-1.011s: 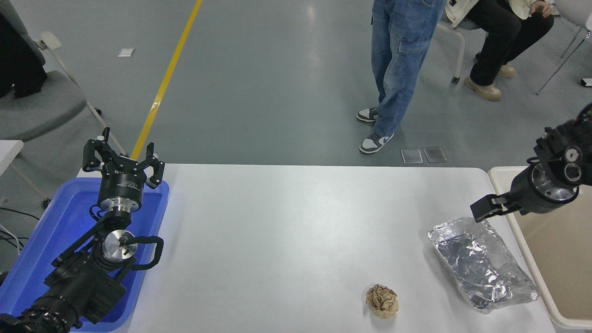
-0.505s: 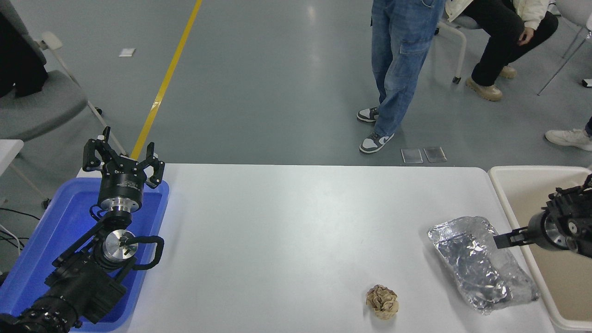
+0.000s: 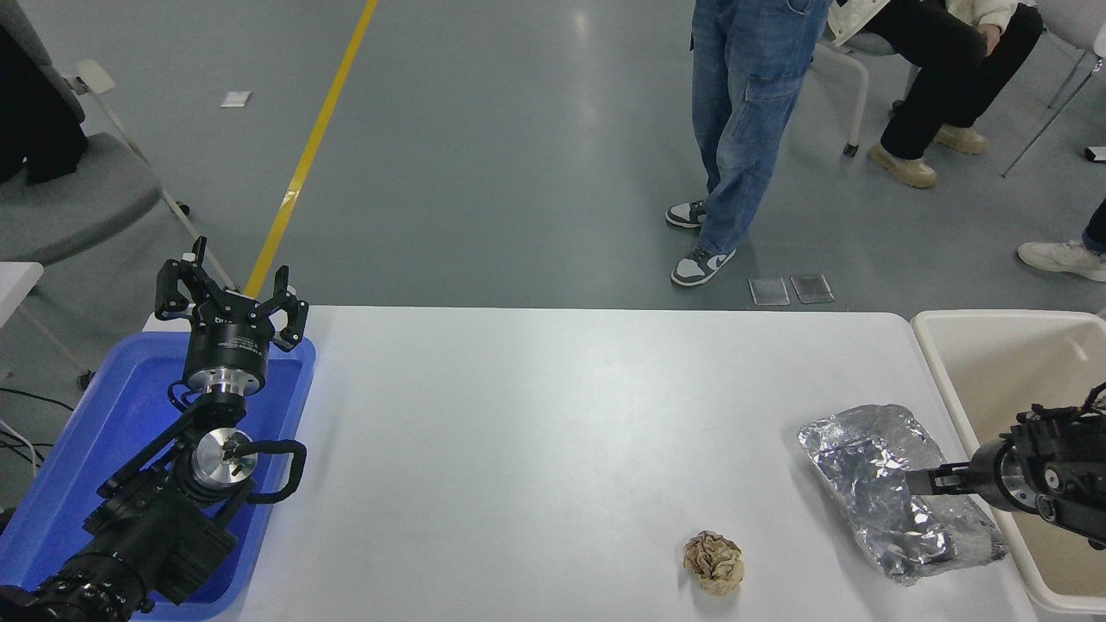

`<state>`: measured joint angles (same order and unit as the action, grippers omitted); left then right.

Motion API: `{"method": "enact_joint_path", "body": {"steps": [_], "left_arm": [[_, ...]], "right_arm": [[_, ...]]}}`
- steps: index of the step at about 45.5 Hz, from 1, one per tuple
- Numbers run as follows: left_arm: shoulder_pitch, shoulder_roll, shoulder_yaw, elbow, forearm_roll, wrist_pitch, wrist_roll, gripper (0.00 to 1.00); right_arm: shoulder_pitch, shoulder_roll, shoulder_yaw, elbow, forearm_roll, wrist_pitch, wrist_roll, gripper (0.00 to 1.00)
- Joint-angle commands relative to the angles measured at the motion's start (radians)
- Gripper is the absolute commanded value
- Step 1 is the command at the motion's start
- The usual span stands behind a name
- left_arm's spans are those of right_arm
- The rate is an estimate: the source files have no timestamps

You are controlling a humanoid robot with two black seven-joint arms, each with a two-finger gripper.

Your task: Pick up foil plate and place in dustbin

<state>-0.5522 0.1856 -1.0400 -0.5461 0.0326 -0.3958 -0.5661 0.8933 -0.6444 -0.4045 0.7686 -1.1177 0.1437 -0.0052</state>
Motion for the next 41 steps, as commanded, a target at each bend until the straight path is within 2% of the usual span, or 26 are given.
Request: {"method": "enact_joint_path", "body": {"steps": [1,5,6,7,8,24,34,41], "left_arm": [[0.0,0.0,0.0,0.0,0.0,0.0,0.0,0.99],[0.0,0.0,0.0,0.0,0.0,0.0,0.0,0.99],[0.0,0.0,0.0,0.0,0.001,0.0,0.0,0.99],[0.0,0.0,0.0,0.0,0.0,0.0,0.0,0.99],[0.0,0.0,0.0,0.0,0.0,0.0,0.0,0.99],[0.0,0.001,0.0,0.0,0.0,0.0,0.0,0.99],[0.0,0.0,0.002,0.0,0.001,0.0,0.0,0.99],[-0.002,0.0,0.003,0.0,0.001,0.0,0.0,0.99]], "right_arm": [[-0.022,0.012,0.018,-0.025,0.056,-0.004,0.007,0.28],[-0.022,0.011,0.019,-0.025,0.059,-0.004,0.01,0.18],[-0.022,0.011,0.019,-0.023,0.059,-0.004,0.01,0.13],[-0.022,0.012,0.019,-0.022,0.061,-0.004,0.01,0.01],[-0.022,0.012,0.019,-0.02,0.064,-0.004,0.011,0.0],[-0.004,-0.009,0.019,0.012,0.067,-0.004,0.045,0.0],[0.131,-0.187,-0.01,0.218,0.067,0.002,0.044,0.0],[0.323,-0.268,-0.167,0.326,0.05,0.005,0.045,0.0]]}}
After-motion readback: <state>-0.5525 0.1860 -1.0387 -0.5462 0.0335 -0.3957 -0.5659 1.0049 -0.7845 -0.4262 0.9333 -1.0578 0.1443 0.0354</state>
